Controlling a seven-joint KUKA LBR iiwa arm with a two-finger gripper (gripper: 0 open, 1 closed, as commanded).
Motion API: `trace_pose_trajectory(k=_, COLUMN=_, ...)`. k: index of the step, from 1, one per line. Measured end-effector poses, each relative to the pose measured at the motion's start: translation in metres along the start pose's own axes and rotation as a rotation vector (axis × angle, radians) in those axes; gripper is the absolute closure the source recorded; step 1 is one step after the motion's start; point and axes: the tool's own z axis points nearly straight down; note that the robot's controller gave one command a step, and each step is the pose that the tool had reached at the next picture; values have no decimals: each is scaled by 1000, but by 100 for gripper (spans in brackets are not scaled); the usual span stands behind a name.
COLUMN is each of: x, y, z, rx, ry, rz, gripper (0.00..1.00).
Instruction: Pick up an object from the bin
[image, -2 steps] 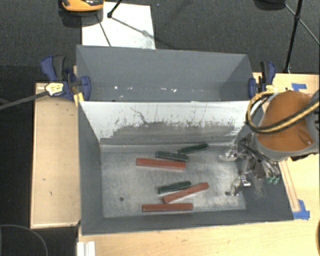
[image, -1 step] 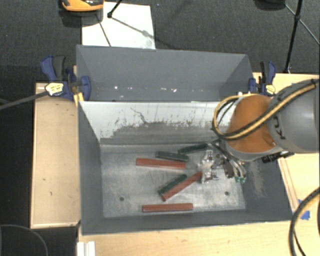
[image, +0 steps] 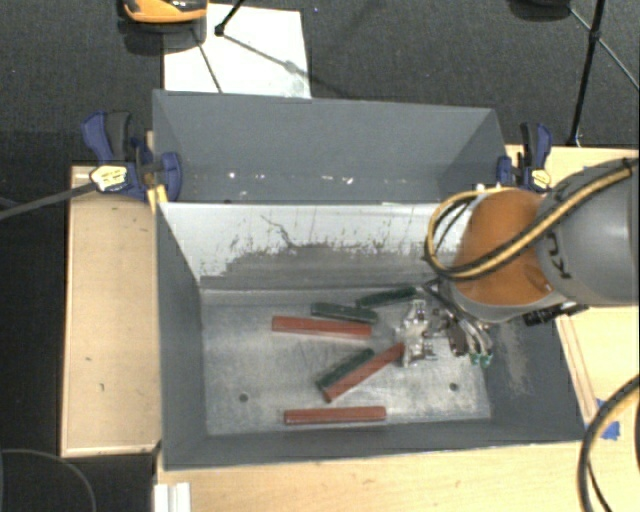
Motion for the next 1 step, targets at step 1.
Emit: trace_pose_trajectory(k=1, x=4, y=-31, z=-155, rx=0, ry=8, rz=-67, gripper=100)
